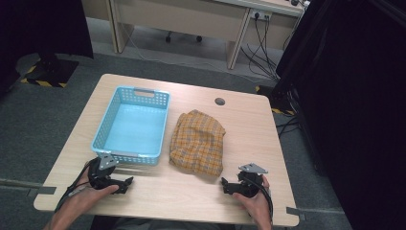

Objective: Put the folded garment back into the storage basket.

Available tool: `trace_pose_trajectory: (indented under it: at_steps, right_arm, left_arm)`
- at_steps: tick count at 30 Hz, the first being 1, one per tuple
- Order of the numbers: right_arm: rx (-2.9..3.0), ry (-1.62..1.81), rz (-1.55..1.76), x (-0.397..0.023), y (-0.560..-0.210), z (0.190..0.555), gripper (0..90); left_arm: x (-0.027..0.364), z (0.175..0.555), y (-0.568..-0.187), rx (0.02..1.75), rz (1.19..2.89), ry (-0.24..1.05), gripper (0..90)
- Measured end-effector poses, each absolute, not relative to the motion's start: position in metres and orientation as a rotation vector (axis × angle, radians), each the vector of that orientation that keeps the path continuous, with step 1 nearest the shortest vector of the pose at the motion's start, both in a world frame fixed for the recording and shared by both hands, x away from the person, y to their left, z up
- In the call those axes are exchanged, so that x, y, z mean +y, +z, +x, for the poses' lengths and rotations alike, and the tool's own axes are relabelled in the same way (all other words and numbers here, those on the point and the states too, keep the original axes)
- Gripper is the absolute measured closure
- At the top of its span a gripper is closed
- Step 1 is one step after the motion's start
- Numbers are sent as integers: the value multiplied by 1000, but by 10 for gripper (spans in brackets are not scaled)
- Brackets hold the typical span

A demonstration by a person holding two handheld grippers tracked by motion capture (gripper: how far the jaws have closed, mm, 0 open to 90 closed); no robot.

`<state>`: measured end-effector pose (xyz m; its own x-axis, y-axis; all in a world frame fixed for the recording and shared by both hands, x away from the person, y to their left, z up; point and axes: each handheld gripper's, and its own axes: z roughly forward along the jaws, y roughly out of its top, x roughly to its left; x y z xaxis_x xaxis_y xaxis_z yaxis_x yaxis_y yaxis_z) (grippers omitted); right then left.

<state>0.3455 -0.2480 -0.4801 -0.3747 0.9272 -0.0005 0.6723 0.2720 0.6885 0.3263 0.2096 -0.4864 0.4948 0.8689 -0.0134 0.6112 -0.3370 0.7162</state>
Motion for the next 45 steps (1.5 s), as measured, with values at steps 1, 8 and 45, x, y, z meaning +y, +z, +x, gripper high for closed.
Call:
trace_pose_trajectory:
  at_steps: [1, 8, 45]
  right_arm:
    - [2144, 855, 1445, -248, -480, 345, 5]
    - [2144, 855, 1446, -248, -480, 345, 5]
    - [2151, 928, 1471, -252, -478, 346, 12]
  left_arm:
    - [210, 326, -486, 1212, 2071, 495, 0]
    - [210, 326, -486, 1212, 2071, 495, 0]
    - [210, 326, -486, 1212, 2071, 495, 0]
